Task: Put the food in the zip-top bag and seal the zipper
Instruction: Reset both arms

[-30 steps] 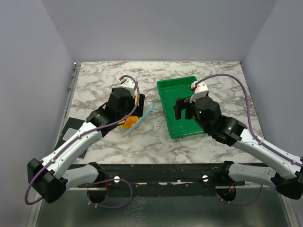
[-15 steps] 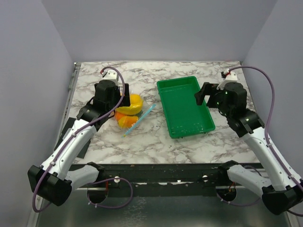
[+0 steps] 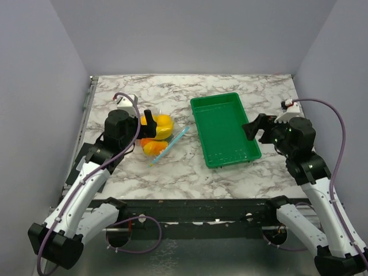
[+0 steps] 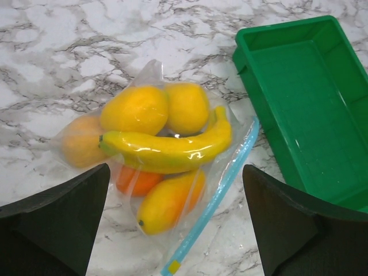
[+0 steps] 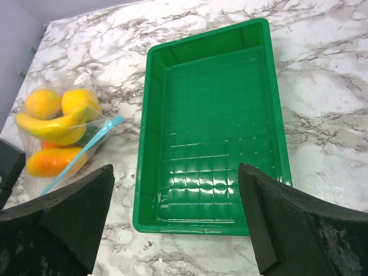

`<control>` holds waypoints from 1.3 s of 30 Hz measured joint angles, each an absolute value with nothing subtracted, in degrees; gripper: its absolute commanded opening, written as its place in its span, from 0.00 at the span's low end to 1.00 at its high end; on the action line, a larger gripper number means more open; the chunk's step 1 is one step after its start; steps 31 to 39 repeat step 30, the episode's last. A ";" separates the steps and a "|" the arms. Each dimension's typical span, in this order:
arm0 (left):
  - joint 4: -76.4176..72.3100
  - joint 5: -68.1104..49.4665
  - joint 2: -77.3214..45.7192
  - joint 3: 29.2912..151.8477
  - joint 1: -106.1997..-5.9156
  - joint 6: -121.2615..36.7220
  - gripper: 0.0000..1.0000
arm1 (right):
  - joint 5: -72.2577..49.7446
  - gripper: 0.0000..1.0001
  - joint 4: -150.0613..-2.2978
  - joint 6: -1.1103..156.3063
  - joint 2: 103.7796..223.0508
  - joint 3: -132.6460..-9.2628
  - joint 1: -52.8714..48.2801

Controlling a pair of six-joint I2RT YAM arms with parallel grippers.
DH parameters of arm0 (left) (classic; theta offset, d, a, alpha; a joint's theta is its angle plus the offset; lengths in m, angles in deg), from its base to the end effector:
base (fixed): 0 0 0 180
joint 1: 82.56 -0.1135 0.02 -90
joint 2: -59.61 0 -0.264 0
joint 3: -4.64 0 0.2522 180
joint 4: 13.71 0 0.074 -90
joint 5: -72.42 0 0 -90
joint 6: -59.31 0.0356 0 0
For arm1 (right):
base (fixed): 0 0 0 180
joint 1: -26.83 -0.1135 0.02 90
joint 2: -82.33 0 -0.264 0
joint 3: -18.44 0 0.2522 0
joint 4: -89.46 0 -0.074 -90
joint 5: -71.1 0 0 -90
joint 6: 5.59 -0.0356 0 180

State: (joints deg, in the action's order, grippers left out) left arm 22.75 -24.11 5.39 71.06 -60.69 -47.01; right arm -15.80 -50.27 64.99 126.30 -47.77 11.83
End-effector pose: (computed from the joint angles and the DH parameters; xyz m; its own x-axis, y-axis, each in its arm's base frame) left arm 0.1981 -0.0752 0.3360 -0.4429 -0.1231 -0.8881 0.1557 0.9649 -0.2113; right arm 0.1614 0.0452 0.3583 -0.3844 0.2407 -0.8912 -0.1912 0.9237 0.3319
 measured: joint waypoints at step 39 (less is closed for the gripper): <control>16.87 -18.05 23.81 60.97 -60.69 -46.18 0.99 | -7.41 1.00 -61.01 67.90 101.84 -34.56 11.85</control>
